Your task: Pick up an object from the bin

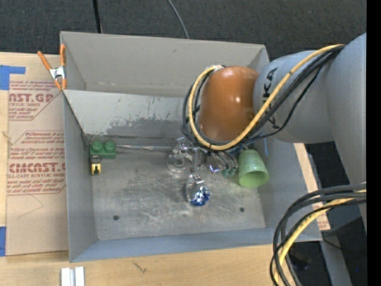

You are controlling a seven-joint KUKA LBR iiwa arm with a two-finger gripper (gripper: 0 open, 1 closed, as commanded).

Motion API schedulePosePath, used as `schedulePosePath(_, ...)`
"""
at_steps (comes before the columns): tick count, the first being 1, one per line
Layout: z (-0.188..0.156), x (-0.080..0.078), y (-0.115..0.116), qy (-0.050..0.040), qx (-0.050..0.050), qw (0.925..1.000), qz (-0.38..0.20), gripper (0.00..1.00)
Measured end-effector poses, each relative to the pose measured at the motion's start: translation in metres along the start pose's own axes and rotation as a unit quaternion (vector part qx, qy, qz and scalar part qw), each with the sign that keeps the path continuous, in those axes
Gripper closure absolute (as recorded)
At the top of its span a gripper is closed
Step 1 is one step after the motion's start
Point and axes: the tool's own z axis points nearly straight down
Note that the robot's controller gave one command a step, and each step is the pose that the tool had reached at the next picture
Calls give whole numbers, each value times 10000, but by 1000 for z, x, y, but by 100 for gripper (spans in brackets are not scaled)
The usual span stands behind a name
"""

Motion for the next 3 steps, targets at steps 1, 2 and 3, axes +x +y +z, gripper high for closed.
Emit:
schedulePosePath(1, 33, 17, -38, 13, -17, 9779, -2092, 0)
schedulePosePath(2, 41, 44, 21, -43, -7, 9656, -2601, 0)
schedulePosePath(3, 42, 49, 58, -27, -1, 9430, -3328, 0)
